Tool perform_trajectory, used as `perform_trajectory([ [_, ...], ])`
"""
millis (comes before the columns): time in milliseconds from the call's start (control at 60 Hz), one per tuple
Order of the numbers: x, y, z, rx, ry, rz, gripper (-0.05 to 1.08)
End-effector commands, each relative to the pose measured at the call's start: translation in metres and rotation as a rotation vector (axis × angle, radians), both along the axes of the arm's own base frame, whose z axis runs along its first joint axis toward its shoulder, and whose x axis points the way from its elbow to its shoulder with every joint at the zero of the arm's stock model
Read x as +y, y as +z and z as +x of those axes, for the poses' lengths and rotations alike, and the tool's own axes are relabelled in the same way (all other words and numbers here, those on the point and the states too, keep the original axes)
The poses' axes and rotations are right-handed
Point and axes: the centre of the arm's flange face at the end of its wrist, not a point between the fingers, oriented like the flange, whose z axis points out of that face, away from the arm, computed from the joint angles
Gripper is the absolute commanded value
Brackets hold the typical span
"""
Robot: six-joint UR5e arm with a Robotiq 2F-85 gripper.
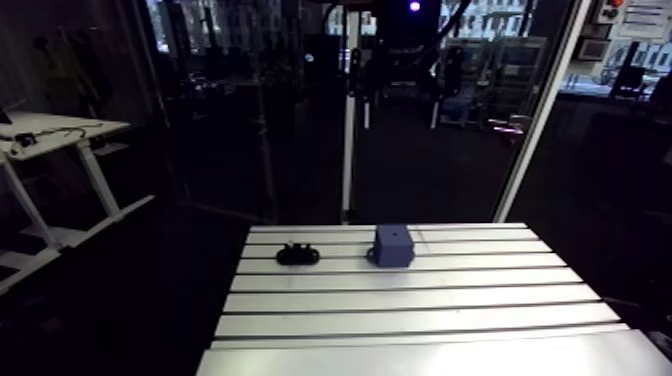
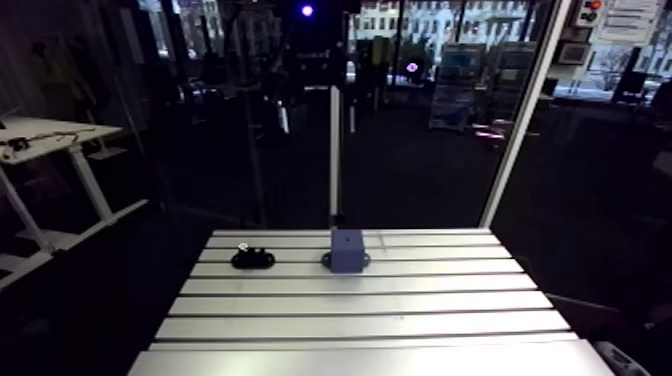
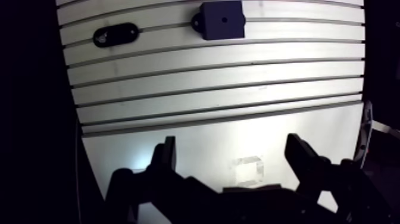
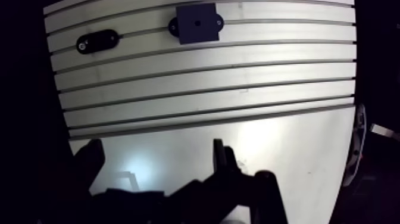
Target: Pick up the M10 bolt and insert it into the hole until fully seated.
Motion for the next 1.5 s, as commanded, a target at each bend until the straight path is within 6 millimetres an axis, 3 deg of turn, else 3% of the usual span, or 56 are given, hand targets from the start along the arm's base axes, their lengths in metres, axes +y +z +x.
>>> perform_trajectory([
  [17, -0.008, -0.004, -0.032, 0.018, 0.089, -0.007, 0.01],
  [767, -0.008, -0.006, -0.032, 0.018, 0.082, -0.008, 0.01],
  [983, -0.015, -0.008, -0.038, 0.087, 0.089, -0.026, 0.01],
  [1433, -0.046, -0.054, -0.062, 0.079, 0.086, -0.047, 0.01],
  [1500, -0.059, -0.064, -0.063, 0.077, 0.081, -0.041, 0.01],
])
